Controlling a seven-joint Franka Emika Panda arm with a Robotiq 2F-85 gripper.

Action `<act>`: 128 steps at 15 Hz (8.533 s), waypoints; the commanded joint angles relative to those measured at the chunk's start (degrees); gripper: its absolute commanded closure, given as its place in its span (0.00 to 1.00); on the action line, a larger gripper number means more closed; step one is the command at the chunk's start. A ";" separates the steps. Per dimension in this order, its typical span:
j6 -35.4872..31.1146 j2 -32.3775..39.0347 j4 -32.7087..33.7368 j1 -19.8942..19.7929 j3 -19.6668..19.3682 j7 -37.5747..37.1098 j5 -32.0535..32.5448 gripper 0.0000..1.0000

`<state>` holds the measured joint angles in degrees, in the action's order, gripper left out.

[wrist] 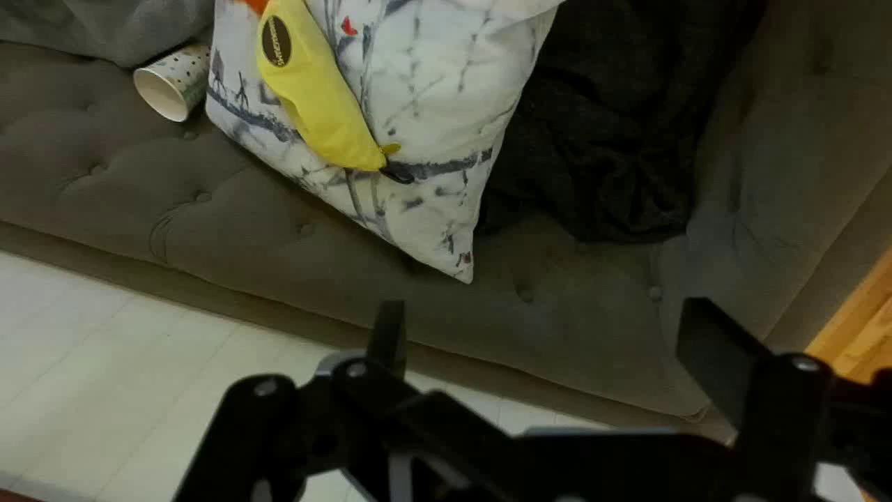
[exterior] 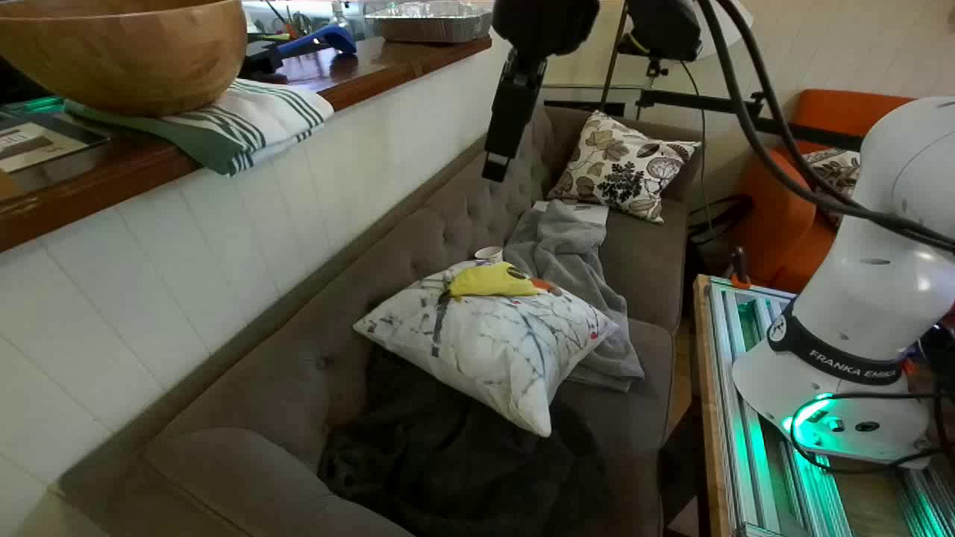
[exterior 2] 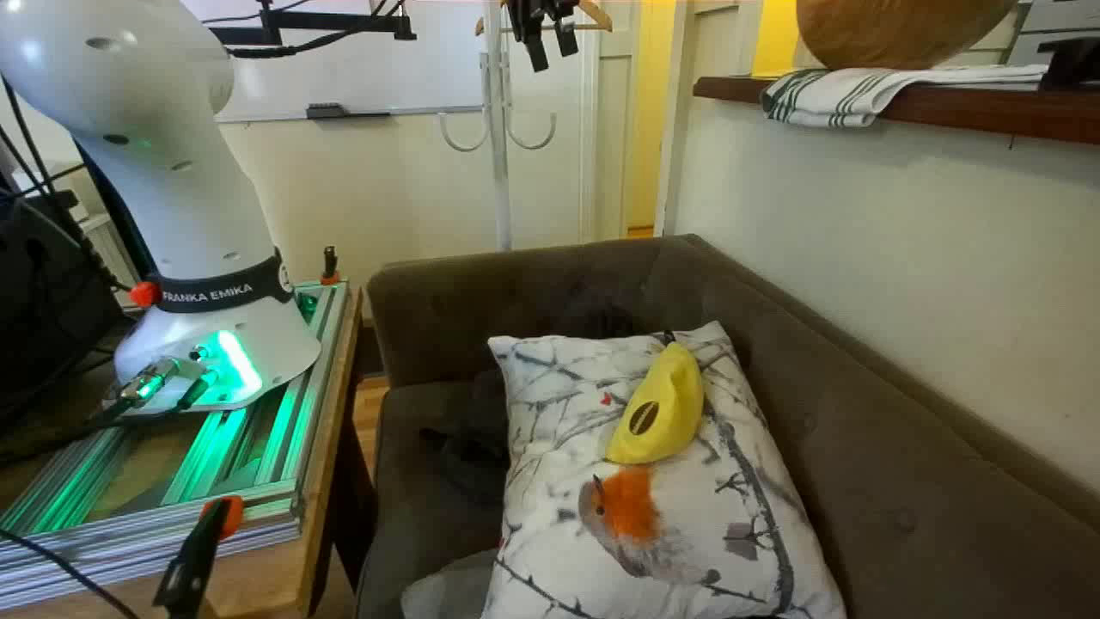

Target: Put the yellow bag on the top table

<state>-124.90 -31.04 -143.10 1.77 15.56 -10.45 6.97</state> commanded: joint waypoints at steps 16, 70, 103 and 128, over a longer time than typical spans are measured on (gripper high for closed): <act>-22.20 26.24 -3.50 -1.71 -23.79 30.10 -3.86 0.00; -27.71 62.09 19.66 -18.47 -13.75 36.49 -3.28 0.98; 0.07 40.61 31.91 -19.61 -22.09 56.23 -61.43 0.96; -16.90 69.44 80.40 -22.96 -20.82 33.90 -82.61 0.96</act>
<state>-137.28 31.31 -72.89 -20.76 -6.39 27.23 -71.13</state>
